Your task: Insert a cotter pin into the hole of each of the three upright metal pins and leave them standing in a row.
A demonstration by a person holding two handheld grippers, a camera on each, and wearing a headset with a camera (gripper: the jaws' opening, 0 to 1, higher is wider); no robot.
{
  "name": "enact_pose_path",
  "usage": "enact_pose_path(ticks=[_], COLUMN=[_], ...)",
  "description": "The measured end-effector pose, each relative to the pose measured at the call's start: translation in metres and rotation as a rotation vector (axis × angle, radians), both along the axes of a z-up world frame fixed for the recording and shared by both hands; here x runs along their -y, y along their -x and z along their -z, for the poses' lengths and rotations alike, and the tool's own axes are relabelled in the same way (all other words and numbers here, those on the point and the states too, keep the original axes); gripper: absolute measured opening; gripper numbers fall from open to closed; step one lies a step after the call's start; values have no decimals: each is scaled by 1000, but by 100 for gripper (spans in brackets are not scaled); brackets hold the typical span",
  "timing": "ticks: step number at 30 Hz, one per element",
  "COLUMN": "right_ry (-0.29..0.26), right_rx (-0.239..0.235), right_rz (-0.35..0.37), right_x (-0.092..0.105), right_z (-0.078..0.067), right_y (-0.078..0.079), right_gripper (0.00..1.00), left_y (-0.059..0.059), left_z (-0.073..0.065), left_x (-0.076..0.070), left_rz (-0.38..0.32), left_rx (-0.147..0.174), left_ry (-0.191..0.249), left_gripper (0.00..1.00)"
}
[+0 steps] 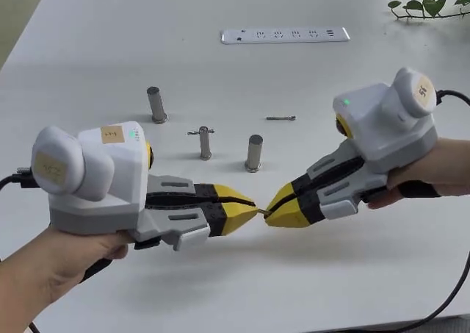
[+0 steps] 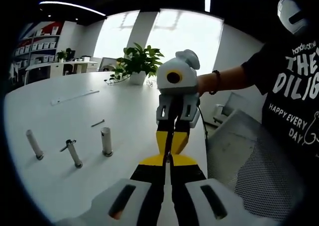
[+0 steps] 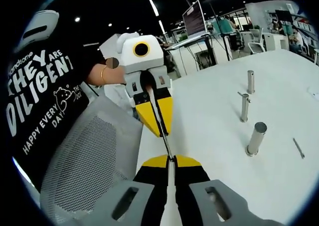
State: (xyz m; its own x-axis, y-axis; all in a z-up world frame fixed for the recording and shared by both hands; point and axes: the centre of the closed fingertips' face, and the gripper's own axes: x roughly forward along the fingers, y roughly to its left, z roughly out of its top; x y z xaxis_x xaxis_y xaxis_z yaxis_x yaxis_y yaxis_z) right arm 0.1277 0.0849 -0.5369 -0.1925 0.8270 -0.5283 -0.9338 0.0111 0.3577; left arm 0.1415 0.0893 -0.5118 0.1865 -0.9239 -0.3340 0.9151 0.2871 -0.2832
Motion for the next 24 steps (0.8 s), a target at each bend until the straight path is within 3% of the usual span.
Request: enact_pose_path(ticks=[14, 24], right_ry=[110, 250], right_rx=[122, 264], right_rz=[-16, 29], right_x=[5, 27], right_z=[10, 21], right_y=[-8, -37], right_gripper=[0, 0], left_y=[-7, -23], left_z=[9, 18], left_x=[1, -2], left_rz=[-44, -130], left_rx=[28, 69], left_ry=[-45, -78], left_gripper=[6, 15])
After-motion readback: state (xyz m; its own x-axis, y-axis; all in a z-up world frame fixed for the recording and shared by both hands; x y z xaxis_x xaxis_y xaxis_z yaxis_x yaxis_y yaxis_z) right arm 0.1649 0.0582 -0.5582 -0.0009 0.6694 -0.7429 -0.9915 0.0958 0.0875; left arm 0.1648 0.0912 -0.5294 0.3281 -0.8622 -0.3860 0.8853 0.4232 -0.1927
